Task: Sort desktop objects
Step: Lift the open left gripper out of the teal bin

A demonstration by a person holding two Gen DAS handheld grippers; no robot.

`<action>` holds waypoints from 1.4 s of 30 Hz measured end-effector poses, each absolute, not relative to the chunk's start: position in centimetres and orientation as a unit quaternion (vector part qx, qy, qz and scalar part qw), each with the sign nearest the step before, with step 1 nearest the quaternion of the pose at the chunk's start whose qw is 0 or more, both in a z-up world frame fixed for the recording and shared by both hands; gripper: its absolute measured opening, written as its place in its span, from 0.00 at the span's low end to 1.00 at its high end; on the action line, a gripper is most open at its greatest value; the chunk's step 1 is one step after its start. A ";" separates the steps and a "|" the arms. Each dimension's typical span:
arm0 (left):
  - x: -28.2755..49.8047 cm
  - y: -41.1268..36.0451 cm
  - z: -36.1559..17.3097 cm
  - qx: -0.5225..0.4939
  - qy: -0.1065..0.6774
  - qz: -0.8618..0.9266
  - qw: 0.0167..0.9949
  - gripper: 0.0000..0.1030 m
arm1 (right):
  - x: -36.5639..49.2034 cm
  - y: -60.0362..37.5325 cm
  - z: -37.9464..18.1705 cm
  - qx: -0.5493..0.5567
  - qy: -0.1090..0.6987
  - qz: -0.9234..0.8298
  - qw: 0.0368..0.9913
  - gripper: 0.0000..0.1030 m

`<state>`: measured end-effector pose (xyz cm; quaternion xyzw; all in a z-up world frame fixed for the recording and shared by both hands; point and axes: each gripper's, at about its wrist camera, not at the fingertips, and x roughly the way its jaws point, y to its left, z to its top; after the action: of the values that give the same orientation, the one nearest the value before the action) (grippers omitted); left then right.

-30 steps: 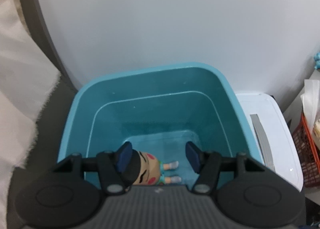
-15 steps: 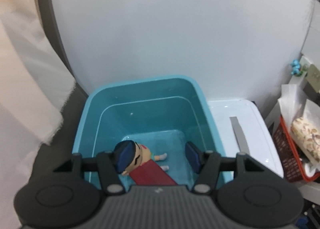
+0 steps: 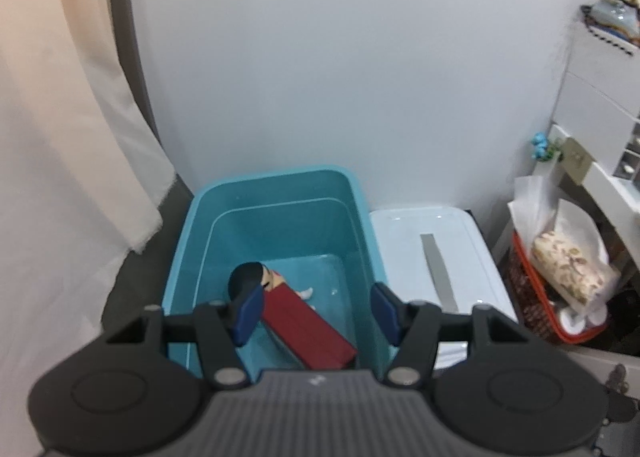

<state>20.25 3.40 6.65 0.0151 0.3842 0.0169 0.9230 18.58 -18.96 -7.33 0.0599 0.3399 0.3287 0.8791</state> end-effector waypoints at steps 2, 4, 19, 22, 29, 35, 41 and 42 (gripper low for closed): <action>19.7 2.9 6.9 0.018 0.381 0.015 0.924 0.60 | 18.3 -19.1 -7.2 0.060 0.336 0.331 0.880 0.88; 19.0 2.2 7.3 0.025 0.380 0.009 0.925 0.60 | 18.0 -19.3 -7.0 0.058 0.330 0.332 0.882 0.88; 14.4 -1.2 9.1 0.046 0.358 -0.009 0.932 0.60 | 15.8 -20.7 -6.3 0.050 0.306 0.337 0.889 0.89; 13.4 -1.4 8.6 0.041 0.357 -0.008 0.933 0.60 | 15.2 -21.0 -6.2 0.045 0.301 0.337 0.891 0.89; 10.6 -1.1 7.4 0.028 0.363 -0.006 0.931 0.60 | 14.2 -21.0 -5.8 0.039 0.291 0.341 0.893 0.90; 9.3 -0.6 6.0 0.019 0.371 -0.003 0.928 0.60 | 13.7 -20.5 -5.7 0.031 0.287 0.344 0.894 0.90; 9.0 -0.3 4.2 0.016 0.377 0.000 0.926 0.60 | 13.4 -20.0 -5.8 0.023 0.287 0.346 0.893 0.90; 9.0 -0.2 3.8 0.015 0.378 0.001 0.926 0.60 | 13.3 -19.9 -5.8 0.021 0.288 0.346 0.893 0.90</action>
<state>8.97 -0.23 3.83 0.0146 0.3779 0.0011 0.9257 13.33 -19.93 -5.81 0.0211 0.2876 0.3462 0.8928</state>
